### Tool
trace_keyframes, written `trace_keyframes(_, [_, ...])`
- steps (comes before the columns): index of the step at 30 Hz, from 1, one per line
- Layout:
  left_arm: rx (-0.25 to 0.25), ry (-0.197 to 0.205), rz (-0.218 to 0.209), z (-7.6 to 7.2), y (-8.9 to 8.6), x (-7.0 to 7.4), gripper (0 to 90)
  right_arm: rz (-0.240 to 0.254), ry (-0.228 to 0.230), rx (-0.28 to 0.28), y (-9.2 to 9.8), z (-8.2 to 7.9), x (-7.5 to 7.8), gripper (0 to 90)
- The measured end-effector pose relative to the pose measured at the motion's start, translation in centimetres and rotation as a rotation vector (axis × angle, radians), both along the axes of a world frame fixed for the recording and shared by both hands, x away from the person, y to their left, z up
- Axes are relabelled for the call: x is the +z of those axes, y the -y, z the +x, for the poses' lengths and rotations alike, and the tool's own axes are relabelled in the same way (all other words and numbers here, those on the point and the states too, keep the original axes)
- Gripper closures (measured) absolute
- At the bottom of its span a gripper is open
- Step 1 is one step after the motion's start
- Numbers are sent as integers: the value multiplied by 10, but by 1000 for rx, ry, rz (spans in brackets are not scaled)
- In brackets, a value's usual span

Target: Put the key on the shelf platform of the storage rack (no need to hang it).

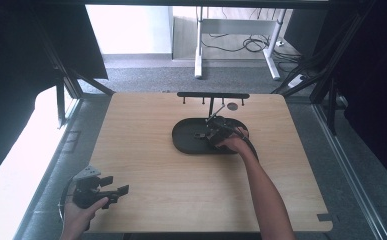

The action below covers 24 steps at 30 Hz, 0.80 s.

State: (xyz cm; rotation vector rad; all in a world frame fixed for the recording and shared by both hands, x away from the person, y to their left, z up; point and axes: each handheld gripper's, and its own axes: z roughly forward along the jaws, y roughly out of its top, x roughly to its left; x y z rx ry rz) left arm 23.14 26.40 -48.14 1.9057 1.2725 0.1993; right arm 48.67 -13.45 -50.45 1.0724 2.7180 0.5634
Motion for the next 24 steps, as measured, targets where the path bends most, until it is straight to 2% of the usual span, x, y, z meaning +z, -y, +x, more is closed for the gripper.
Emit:
trace_keyframes(17, [-6, 0, 3, 0, 1, 0, 220, 5, 0, -9, 1, 1, -5, 466])
trace_keyframes(24, [-4, 0, 2, 0, 1, -1, 220, -10, 36, -10, 2, -3, -1, 409])
